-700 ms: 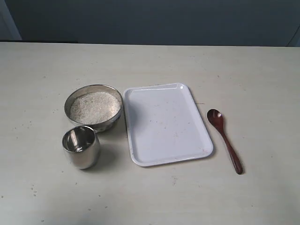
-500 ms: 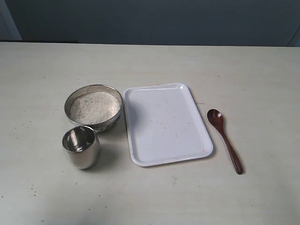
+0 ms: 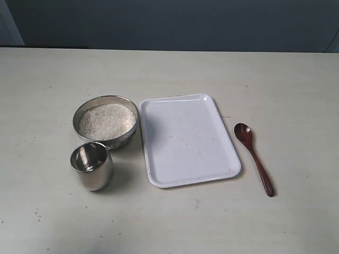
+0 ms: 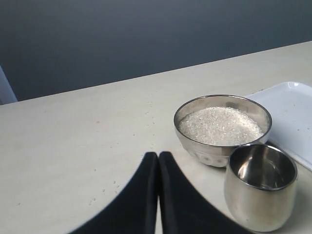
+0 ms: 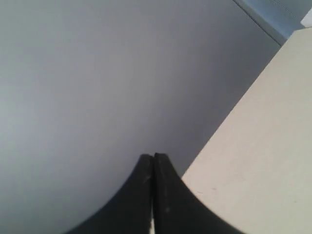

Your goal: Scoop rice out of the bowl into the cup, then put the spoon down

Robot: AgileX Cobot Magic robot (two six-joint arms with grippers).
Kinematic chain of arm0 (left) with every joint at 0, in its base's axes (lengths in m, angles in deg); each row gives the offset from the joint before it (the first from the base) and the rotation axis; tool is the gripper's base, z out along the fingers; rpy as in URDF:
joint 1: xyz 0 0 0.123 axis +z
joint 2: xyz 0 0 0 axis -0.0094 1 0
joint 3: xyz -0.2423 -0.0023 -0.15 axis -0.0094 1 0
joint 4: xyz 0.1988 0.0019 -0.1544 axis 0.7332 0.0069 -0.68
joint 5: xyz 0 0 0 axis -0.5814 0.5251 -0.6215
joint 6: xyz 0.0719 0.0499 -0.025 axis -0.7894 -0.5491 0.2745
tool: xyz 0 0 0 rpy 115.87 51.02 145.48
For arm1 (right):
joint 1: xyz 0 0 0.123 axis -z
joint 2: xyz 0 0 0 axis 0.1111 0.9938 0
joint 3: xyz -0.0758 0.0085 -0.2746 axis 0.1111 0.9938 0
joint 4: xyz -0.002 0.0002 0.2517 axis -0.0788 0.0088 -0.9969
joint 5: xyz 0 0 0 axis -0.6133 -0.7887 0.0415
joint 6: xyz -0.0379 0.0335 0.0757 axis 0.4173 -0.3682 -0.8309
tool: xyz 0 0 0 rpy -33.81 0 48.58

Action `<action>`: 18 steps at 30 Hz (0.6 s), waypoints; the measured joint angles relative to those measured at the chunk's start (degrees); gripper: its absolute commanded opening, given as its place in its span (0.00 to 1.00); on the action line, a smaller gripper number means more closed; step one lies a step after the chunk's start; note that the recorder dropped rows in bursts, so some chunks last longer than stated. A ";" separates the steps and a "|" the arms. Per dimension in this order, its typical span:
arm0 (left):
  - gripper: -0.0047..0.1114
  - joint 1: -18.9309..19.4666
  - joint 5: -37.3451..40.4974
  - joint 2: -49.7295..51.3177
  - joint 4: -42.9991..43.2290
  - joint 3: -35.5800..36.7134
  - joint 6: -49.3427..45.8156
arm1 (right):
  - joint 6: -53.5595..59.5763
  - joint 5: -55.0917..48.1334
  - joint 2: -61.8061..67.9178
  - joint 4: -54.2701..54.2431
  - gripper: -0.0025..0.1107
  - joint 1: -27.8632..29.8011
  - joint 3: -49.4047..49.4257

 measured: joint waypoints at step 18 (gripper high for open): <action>0.04 0.00 0.00 0.00 0.00 0.00 0.00 | 41.33 -22.44 2.58 -16.51 0.02 0.00 -21.49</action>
